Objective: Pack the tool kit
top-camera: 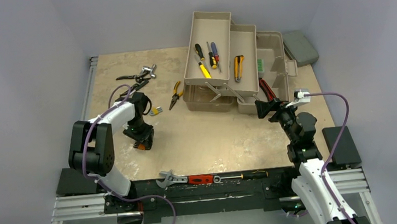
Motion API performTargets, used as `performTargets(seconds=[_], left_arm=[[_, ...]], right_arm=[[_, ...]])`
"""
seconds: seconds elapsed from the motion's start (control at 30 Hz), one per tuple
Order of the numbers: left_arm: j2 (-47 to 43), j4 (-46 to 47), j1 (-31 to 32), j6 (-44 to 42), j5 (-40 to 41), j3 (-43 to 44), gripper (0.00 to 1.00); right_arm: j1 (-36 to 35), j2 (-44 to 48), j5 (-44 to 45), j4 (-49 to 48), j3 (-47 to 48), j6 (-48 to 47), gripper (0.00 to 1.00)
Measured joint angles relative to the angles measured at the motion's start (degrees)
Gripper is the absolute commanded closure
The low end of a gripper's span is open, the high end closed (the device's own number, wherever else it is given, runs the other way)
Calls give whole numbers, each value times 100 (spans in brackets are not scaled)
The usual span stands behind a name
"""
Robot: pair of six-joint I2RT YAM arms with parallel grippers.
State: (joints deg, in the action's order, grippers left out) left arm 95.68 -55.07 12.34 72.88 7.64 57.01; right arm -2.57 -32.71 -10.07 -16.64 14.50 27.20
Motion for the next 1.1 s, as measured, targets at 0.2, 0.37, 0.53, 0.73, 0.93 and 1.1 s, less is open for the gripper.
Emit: performTargets(seconds=[0.2, 0.37, 0.53, 0.73, 0.93, 1.1], left_arm=[[-2, -131, -151, -118, -243, 90, 100], [-4, -24, -216, -361, -619, 70, 100], [-109, 155, -7, -511, -892, 4, 100], [-385, 260, 955, -914, -957, 306, 100], [-1600, 166, 1298, -1154, -424, 566, 100], [-2815, 470, 1392, -1727, -326, 566, 100]], right_arm=[[0, 15, 0, 9, 0, -2, 14], [0, 13, 0, 13, 0, -2, 14], [0, 11, 0, 13, 0, -2, 14], [0, 11, 0, 17, 0, -2, 14], [0, 11, 2, 39, 0, -4, 14], [0, 13, 0, 44, 0, -4, 14]])
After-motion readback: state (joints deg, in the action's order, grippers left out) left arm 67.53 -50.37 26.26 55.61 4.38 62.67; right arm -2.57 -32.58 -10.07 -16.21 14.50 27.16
